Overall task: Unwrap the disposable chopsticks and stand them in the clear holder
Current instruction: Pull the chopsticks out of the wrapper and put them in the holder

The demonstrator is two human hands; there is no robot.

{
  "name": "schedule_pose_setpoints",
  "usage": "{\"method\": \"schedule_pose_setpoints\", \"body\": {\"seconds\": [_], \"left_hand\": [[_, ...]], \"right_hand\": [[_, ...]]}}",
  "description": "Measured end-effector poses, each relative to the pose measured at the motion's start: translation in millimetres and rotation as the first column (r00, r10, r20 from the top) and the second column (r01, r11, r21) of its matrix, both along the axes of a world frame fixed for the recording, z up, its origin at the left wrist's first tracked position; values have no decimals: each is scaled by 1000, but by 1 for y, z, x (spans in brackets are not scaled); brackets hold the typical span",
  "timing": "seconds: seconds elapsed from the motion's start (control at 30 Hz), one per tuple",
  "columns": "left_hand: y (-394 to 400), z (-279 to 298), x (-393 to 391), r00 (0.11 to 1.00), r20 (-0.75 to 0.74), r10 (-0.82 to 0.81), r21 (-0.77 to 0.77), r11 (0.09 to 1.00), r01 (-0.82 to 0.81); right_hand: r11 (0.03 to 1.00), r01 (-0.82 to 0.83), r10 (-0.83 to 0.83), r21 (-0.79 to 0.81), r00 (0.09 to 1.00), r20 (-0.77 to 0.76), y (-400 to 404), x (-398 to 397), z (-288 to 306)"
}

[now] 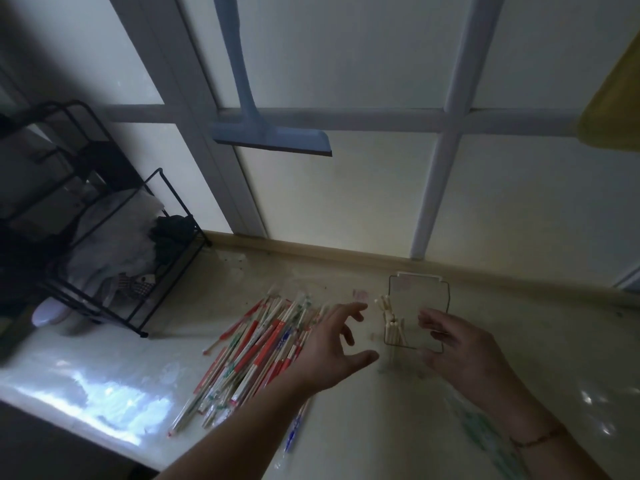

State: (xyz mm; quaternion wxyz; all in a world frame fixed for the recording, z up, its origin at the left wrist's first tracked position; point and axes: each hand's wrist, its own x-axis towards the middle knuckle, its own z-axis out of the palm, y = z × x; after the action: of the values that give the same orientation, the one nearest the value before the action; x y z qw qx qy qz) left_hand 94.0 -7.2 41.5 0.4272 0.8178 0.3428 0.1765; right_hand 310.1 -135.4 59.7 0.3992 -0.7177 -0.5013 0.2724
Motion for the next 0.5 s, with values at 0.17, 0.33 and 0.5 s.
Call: {"method": "schedule_pose_setpoints", "body": {"seconds": [0.17,0.33,0.5], "left_hand": [[2,-25,-51,974,-193,116,112,989,-95],[-27,-71,-116,839,-407,360,300,921,-250],[-41,-80,-121,692,-653,307,387,921,-43]], "right_hand": [[968,147,-170,201,980,104,-35,-8,8],[886,75,-190,457,959,210,-51,-82,16],[966,-107,101,-235,994,-37,-11,-143,-73]]}}
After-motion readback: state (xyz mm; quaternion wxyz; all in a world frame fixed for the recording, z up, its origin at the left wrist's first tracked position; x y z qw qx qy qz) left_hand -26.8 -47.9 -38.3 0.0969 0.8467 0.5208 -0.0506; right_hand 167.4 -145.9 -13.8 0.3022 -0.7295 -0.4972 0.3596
